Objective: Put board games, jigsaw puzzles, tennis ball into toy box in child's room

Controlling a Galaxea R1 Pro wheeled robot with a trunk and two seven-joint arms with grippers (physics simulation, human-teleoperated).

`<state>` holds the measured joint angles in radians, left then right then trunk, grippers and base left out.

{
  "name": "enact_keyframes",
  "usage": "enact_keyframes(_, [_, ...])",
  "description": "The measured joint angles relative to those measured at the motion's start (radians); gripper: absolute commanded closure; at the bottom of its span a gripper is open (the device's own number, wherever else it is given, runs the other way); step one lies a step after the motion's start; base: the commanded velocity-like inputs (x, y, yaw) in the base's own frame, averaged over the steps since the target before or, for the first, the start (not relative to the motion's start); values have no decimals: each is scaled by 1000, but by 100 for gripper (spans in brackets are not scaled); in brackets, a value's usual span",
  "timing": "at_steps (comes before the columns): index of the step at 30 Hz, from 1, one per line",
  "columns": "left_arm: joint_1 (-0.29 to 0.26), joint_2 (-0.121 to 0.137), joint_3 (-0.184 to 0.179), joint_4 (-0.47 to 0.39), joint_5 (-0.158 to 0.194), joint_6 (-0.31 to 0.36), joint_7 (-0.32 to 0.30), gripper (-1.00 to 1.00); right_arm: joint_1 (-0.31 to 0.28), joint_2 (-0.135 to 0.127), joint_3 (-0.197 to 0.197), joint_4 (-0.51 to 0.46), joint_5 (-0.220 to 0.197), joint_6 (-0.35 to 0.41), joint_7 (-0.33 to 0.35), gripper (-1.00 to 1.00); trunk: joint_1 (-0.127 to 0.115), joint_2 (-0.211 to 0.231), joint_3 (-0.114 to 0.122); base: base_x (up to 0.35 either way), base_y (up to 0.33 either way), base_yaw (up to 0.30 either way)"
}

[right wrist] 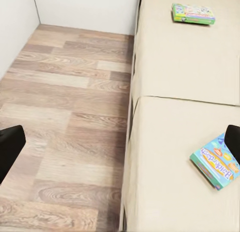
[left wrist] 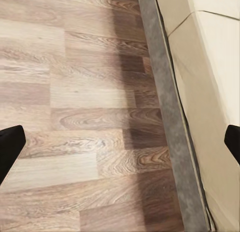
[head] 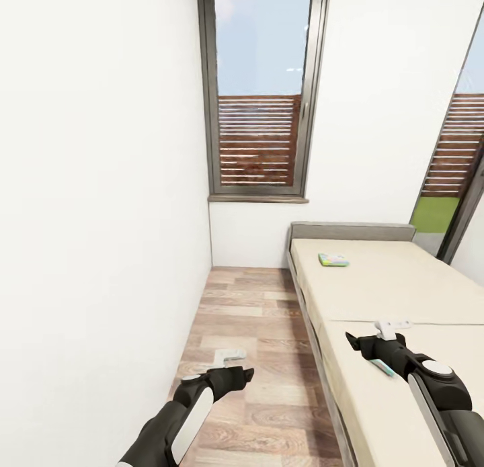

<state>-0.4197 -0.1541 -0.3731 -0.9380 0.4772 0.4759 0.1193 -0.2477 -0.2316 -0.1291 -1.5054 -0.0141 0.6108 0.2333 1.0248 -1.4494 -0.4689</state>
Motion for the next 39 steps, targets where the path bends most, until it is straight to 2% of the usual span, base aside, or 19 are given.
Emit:
enact_keyframes(11, [0, -1, -2, -2, 0, 4, -2, -100, 0, -6, -2, -3, 0, -1, -1, -100, 0, 0, 0, 83, 66, -1])
enact_keyframes(34, [0, -1, -7, -1, -1, 5, -9, -100, 0, 2, -3, -6, 0, 3, -2, -100, 0, 0, 0, 325, 58, -13])
enact_keyframes(39, [0, 0, -7, -1, -1, 1, -11, -100, 1, 2, -2, -17, 0, 5, -2, -100, 0, 0, 0, 23, -7, -6])
